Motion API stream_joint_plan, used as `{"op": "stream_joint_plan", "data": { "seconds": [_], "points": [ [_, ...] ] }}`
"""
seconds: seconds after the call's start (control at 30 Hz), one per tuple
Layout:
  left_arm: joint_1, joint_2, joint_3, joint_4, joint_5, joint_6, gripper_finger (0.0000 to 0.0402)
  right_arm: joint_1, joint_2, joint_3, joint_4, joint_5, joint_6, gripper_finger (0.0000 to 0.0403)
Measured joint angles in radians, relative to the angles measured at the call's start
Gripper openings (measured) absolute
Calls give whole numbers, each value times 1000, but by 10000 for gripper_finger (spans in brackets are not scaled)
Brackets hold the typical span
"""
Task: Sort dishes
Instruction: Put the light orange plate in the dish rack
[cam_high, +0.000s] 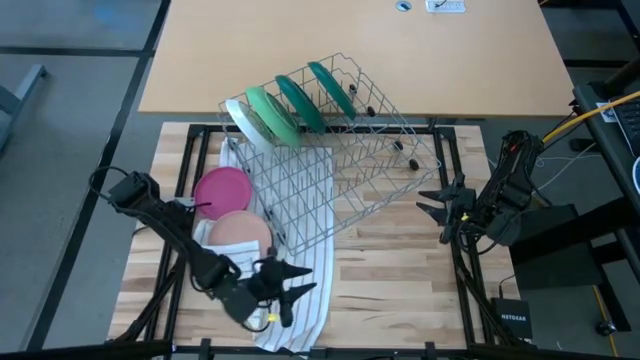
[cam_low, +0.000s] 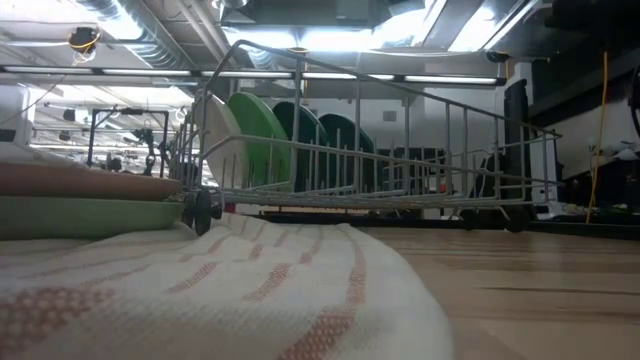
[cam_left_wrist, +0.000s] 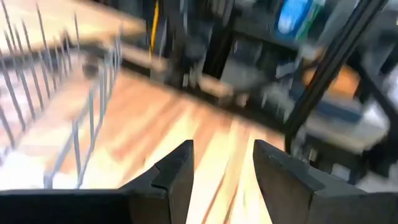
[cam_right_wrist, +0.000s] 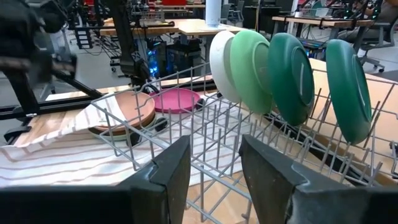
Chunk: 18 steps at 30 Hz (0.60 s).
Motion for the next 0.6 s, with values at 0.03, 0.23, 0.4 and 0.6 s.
{"op": "stream_joint_plan", "data": {
  "seconds": [0.03, 0.23, 0.4, 0.6],
  "points": [
    [12, 0, 0, -60, 37, -36, 152, 0, 2, 0, 4, 0, 0, 145],
    [79, -25, 0, -402, 329, -188, 153, 0, 10, 0, 5, -19, 0, 145],
    [128, -73, 0, -701, 456, -334, 154, 0, 19, 0, 5, -34, 0, 145],
    [170, -130, 0, -1018, 509, -361, 155, 0, 36, 0, 5, -34, 17, 145]
  ]
}}
